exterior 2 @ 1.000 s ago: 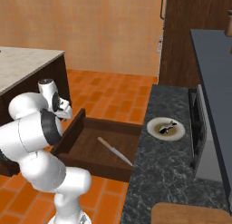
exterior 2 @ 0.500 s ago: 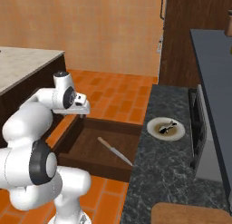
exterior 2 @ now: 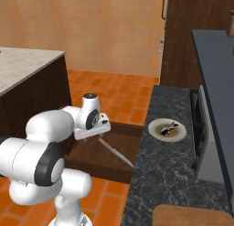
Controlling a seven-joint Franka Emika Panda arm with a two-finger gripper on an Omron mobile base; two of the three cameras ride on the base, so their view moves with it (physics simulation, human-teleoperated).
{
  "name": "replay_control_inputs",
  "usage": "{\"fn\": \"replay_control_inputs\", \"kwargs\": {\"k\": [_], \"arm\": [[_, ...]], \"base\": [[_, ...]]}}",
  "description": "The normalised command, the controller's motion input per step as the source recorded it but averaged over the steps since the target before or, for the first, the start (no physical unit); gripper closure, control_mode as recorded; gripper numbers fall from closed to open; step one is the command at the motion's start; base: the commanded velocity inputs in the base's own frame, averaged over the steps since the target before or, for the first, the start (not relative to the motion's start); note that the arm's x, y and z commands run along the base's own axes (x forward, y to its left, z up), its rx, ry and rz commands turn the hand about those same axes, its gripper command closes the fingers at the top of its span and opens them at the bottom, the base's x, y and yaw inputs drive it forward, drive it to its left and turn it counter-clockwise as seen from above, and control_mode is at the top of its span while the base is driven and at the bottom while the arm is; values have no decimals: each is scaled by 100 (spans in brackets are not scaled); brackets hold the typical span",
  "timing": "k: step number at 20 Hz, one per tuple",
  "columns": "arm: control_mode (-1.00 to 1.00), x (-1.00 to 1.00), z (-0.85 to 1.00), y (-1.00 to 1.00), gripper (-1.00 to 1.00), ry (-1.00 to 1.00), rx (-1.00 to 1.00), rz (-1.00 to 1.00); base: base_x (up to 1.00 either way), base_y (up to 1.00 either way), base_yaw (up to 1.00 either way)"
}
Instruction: Pick up the knife from the drawer and place it on the cutting board. Then place the meat from the plate to the cutting board.
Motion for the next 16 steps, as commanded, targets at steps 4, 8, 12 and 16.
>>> {"fn": "replay_control_inputs", "kwargs": {"k": [4,8,12,16], "arm": [[-100,34,-37,1,-100,13,-5,0],[-100,53,-50,0,-100,5,-5,0],[-100,53,-49,-3,-100,0,-3,0],[-100,58,-51,-17,-100,0,-4,0]], "base": [[0,0,0],[0,0,0],[0,0,0],[0,0,0]]}}
